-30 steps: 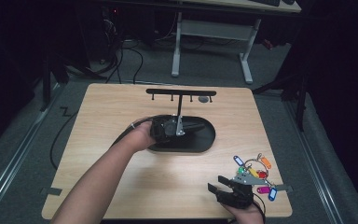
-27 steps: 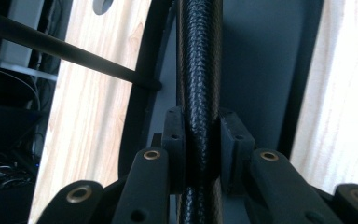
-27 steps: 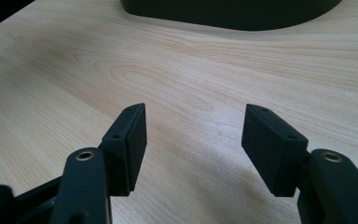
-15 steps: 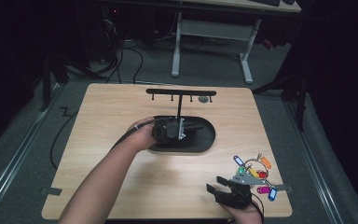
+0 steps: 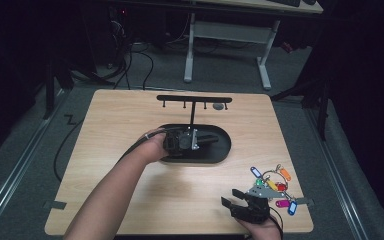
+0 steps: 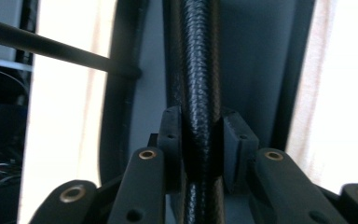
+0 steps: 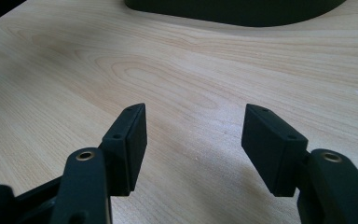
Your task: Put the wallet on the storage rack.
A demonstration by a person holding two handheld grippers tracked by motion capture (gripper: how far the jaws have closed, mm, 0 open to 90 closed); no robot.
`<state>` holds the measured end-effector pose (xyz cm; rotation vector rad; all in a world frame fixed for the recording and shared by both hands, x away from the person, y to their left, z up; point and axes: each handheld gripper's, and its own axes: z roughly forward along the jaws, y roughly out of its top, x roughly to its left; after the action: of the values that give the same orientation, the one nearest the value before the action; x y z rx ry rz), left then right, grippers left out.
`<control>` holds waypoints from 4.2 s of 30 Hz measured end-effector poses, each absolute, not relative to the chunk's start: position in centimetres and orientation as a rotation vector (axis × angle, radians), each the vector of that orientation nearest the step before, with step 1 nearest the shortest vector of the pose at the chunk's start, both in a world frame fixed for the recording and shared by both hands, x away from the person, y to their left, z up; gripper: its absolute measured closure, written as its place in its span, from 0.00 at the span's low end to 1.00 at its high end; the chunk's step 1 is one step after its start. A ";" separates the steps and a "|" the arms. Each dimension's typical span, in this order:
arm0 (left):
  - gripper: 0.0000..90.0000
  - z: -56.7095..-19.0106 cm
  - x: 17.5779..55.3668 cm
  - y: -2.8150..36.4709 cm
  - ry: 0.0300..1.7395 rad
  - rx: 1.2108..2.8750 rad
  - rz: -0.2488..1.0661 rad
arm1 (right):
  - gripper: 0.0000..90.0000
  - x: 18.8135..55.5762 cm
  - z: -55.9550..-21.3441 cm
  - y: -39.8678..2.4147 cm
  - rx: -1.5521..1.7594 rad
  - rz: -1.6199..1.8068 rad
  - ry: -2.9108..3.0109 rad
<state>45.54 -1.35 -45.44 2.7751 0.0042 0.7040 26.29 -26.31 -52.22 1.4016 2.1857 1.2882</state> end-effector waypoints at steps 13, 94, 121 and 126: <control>0.71 -46.3 45.7 -1.7 0.042 2.817 0.640 | 0.45 26.2 -52.2 -26.2 1.400 1.289 2.182; 0.56 -49.9 31.5 14.8 0.708 2.436 0.256 | 0.52 26.3 -52.3 -25.2 1.347 1.240 2.240; 0.34 -51.8 28.5 19.1 0.778 2.298 0.336 | 0.59 26.0 -52.5 -24.2 1.332 1.133 2.281; 0.33 -51.6 28.6 19.5 0.778 2.279 0.330 | 0.57 26.0 -52.4 -24.4 1.314 1.022 2.297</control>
<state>28.59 19.51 -51.56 2.2793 0.7782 0.3297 26.00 -24.45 -52.38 1.3138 2.2973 1.0221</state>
